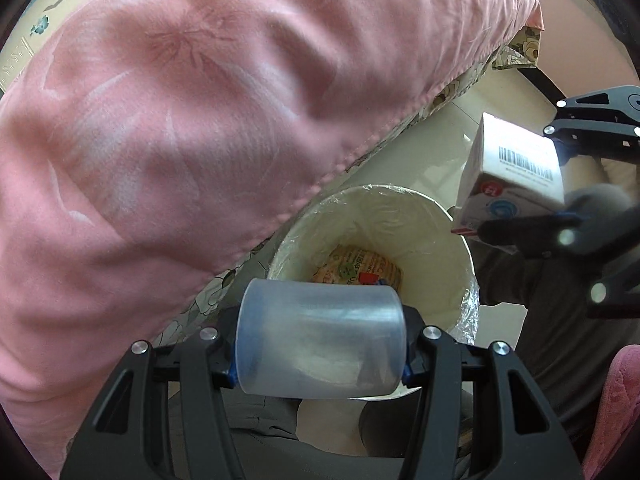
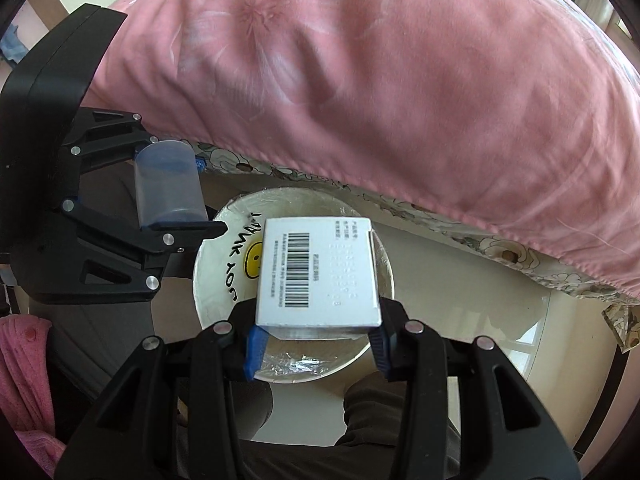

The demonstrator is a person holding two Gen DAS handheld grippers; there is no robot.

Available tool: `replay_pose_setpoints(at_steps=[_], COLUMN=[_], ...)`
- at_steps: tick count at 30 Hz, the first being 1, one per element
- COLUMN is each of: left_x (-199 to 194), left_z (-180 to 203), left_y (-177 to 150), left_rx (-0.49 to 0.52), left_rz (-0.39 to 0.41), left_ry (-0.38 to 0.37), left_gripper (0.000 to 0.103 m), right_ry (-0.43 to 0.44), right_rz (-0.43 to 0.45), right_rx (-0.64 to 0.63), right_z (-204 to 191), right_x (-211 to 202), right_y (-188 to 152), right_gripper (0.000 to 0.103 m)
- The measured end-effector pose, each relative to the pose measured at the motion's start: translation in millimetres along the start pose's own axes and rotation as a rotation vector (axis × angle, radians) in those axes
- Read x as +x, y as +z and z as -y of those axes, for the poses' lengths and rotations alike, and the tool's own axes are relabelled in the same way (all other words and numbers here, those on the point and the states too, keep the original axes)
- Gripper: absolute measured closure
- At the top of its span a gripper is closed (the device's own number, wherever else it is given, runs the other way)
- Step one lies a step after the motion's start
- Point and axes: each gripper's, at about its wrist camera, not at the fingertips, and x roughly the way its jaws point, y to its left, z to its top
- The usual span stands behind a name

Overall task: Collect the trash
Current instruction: 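Carry plastic cup with left tool while right tool carries white box to wastebasket, then lower the cup and white box into the wastebasket and open both tools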

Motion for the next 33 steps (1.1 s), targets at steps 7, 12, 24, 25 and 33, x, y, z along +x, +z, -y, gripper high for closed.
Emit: replay_pose_setpoints(at_steps=[7,12,24,25,33], left_x=[25,45,92,96,131], left_z=[-1,-2,1,2,0], left_y=[-7,-10,-13,-13,-12], left_rx=[-0.01,-0.016,-0.04,-0.041,-0.094], left_rz=[-0.04,-0.069,-0.147,-0.154,-0.223], left_ry=[-0.017,-0.026,-0.04,-0.04,-0.062], left_gripper=[0.047,0.047,0.047,0.047,0.047], right_ry=[0.027,0.045,0.076,0.077,0.082], right_rz=[-0.042,-0.073,-0.143,-0.147,-0.192], right_rx=[0.021,0.032,0.072,0.076,0.101], right_z=[3,3,10,12,16], right_x=[27,45,90,93,120], right_y=[-6,-9,-12,-12,-12], right_gripper=[0.059,0.059,0.059,0.059,0.059])
